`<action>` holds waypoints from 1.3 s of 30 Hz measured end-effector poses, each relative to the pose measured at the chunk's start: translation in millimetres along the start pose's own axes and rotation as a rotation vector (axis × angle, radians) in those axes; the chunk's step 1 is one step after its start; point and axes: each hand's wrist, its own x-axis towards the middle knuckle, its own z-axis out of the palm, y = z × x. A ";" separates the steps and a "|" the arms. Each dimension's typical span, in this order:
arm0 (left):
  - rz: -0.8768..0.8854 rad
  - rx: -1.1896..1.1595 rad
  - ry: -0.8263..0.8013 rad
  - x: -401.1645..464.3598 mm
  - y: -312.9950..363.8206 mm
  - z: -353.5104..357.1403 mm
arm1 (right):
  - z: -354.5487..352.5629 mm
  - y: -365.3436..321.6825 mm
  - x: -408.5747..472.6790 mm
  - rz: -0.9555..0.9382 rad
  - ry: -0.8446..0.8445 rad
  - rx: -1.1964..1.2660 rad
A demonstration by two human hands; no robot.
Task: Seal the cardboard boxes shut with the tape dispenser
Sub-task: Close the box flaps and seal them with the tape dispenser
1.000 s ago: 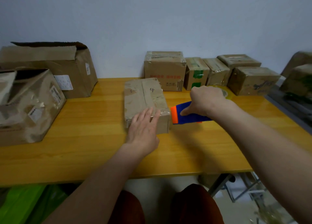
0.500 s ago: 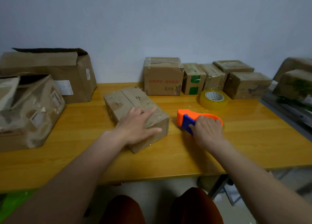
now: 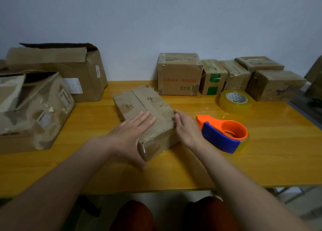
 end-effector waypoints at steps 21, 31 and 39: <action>0.008 0.031 0.288 24.6 -21.4 3.6 | 82.8 28.4 69.9 0.473 0.410 0.620; -0.238 0.070 0.368 42.5 39.4 14.9 | 19.2 7.4 60.8 0.484 -0.173 0.917; -0.304 0.083 0.397 50.3 52.0 19.8 | 30.3 7.5 35.4 0.260 -0.110 0.989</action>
